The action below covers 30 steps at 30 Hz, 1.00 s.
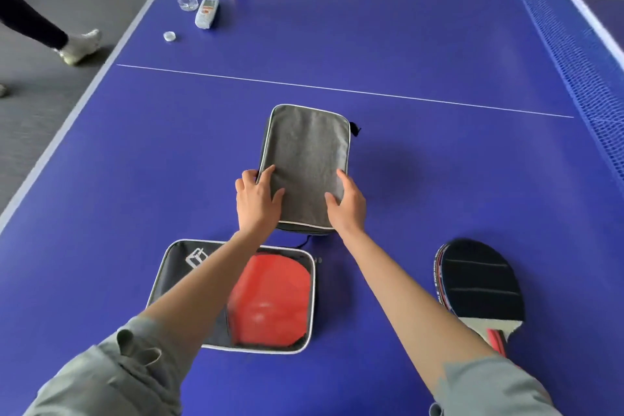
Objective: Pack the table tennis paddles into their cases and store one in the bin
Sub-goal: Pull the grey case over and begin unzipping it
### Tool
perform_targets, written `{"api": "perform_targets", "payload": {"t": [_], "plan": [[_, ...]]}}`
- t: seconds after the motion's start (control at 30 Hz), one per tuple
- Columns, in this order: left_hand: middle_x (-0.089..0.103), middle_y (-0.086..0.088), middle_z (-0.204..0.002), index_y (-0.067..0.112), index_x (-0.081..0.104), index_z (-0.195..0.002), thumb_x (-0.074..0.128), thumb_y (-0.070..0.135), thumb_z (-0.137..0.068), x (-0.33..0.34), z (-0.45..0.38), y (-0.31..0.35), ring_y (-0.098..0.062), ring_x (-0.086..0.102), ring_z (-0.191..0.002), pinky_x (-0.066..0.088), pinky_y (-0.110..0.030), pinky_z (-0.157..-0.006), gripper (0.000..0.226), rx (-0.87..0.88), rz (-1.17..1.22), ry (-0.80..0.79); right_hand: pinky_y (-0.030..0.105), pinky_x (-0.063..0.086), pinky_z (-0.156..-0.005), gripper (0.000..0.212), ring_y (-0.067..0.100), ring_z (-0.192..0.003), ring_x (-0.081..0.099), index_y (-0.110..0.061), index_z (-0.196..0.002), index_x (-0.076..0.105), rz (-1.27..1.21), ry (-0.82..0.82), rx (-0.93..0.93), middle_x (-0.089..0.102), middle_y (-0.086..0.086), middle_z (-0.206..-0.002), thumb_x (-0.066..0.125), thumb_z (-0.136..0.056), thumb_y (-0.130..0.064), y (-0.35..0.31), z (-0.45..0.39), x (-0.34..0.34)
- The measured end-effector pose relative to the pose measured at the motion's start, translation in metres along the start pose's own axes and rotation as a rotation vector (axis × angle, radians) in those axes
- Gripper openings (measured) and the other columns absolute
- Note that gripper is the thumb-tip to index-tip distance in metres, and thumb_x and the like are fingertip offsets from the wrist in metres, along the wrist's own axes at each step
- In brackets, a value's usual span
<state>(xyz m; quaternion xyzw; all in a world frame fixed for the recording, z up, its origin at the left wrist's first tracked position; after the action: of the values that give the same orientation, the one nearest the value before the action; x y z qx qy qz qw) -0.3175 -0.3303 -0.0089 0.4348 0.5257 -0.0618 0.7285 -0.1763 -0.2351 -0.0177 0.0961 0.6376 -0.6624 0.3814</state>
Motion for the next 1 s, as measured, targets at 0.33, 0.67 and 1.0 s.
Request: {"api": "perform_targets", "payload": {"t": [0.33,0.67,1.0], "plan": [[0.043,-0.014,-0.122,0.019,0.052,-0.131,0.061,0.028,-0.088,0.078,0.138,0.093,-0.031,0.039,-0.112,0.036,-0.035,-0.100,0.045,0.008,0.125,0.021,0.035,0.035,-0.111,0.051,0.020,-0.135,0.042,-0.020,-0.139,0.045,-0.014,-0.065,-0.021,0.048,0.003,-0.144,0.061,-0.091,-0.020,0.109,0.063,-0.141],[0.023,-0.010,-0.149,0.023,0.035,-0.143,0.076,0.034,-0.075,0.113,0.242,0.054,-0.029,0.023,-0.132,0.025,-0.036,-0.110,0.080,-0.137,0.160,-0.261,0.029,0.020,-0.117,0.066,0.018,-0.144,0.024,-0.014,-0.146,0.033,0.011,-0.255,0.045,0.032,0.006,-0.154,0.065,-0.087,-0.019,0.169,0.146,-0.131],[0.032,-0.009,-0.141,0.015,0.008,-0.151,0.085,0.007,-0.063,0.113,0.287,0.020,-0.028,0.032,-0.128,0.033,-0.035,-0.105,0.117,-0.044,0.170,-0.259,0.026,0.010,-0.117,0.082,0.022,-0.148,0.005,-0.017,-0.151,0.014,0.139,-0.308,-0.016,0.001,0.011,-0.160,0.066,-0.087,-0.023,0.185,0.189,-0.116]]}}
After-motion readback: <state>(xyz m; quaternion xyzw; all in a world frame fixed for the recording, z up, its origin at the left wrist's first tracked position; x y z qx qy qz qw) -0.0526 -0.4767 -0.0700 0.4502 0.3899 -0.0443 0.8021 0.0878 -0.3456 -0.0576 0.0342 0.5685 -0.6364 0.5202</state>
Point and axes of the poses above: each hand's wrist, its own z-axis away from the middle knuckle, its own x-axis out of the palm, y = z × x, the point moved 3 cm from there along -z, towards the middle knuckle
